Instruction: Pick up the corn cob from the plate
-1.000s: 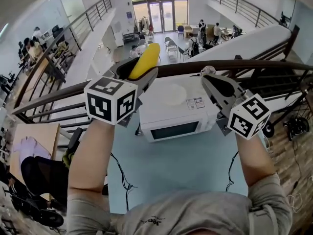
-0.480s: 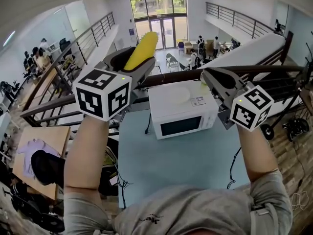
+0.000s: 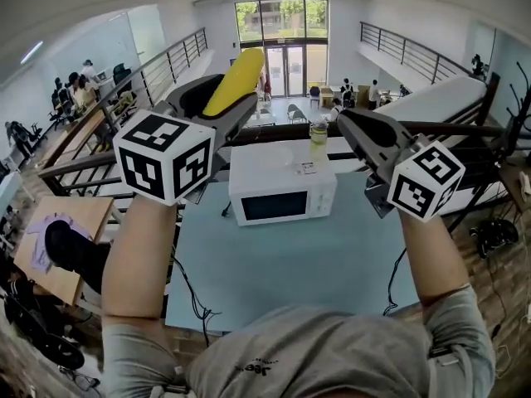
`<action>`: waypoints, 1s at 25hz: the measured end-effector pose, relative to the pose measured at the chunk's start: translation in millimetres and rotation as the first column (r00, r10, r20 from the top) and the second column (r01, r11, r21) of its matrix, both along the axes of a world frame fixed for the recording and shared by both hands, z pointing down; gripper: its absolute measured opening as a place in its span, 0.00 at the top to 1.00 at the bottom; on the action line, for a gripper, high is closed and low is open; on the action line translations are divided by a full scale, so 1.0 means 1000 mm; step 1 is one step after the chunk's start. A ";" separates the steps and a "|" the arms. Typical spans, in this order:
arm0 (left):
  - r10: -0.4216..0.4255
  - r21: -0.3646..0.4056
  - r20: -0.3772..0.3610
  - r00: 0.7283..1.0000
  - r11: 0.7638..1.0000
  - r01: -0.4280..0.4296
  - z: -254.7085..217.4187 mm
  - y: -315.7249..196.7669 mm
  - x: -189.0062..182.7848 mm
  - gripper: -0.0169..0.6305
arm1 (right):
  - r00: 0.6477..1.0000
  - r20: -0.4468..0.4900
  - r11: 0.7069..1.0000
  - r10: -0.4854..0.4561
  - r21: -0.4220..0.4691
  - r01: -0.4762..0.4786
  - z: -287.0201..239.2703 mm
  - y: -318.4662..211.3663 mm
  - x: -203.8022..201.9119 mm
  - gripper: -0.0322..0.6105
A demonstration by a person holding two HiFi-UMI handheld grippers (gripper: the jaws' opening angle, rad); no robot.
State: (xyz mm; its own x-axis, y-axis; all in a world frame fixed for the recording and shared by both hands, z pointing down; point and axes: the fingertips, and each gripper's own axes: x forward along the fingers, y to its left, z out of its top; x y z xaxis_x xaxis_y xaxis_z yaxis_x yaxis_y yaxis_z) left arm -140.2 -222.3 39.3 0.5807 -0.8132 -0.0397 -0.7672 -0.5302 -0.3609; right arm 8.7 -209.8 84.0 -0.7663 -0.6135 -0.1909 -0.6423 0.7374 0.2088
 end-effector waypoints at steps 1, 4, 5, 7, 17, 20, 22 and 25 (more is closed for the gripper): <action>-0.005 0.000 -0.005 1.000 1.000 0.005 0.003 0.010 0.014 0.57 | 1.000 -0.002 1.000 -0.010 -0.003 0.010 0.003 0.008 0.014 0.93; -0.015 -0.013 -0.014 1.000 1.000 0.015 0.018 0.038 0.053 0.57 | 0.999 -0.015 0.999 -0.041 -0.026 0.040 0.017 0.027 0.052 0.93; -0.016 -0.024 -0.013 1.000 1.000 0.016 0.024 0.047 0.066 0.57 | 0.999 -0.018 0.998 -0.050 -0.034 0.049 0.023 0.033 0.065 0.93; -0.017 -0.048 -0.008 1.000 0.999 0.017 0.037 0.060 0.089 0.57 | 0.998 -0.016 0.997 -0.064 -0.051 0.063 0.032 0.042 0.089 0.93; -0.053 -0.134 -0.009 0.999 0.990 0.051 0.102 0.107 0.114 0.57 | 0.995 0.035 0.983 -0.096 -0.154 0.100 0.090 0.058 0.141 0.93; -0.058 -0.153 -0.027 0.998 0.987 0.053 0.123 0.110 0.103 0.57 | 0.995 0.017 0.982 -0.095 -0.163 0.097 0.104 0.058 0.138 0.93; -0.054 -0.179 -0.040 0.998 0.983 0.046 0.141 0.110 0.095 0.57 | 0.995 0.006 0.979 -0.095 -0.180 0.095 0.116 0.057 0.133 0.93; -0.043 -0.230 -0.051 0.998 0.973 0.030 0.175 0.113 0.076 0.57 | 0.996 -0.002 0.973 -0.090 -0.215 0.088 0.139 0.060 0.119 0.93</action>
State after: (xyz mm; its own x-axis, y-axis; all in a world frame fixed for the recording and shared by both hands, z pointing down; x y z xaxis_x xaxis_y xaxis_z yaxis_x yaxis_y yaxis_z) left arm -64.7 -109.1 214.1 0.5526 -0.8250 0.1186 -0.8030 -0.5651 -0.1895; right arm 127.2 -149.5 222.7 -0.8212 -0.5682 -0.0530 -0.5705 0.8200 0.0472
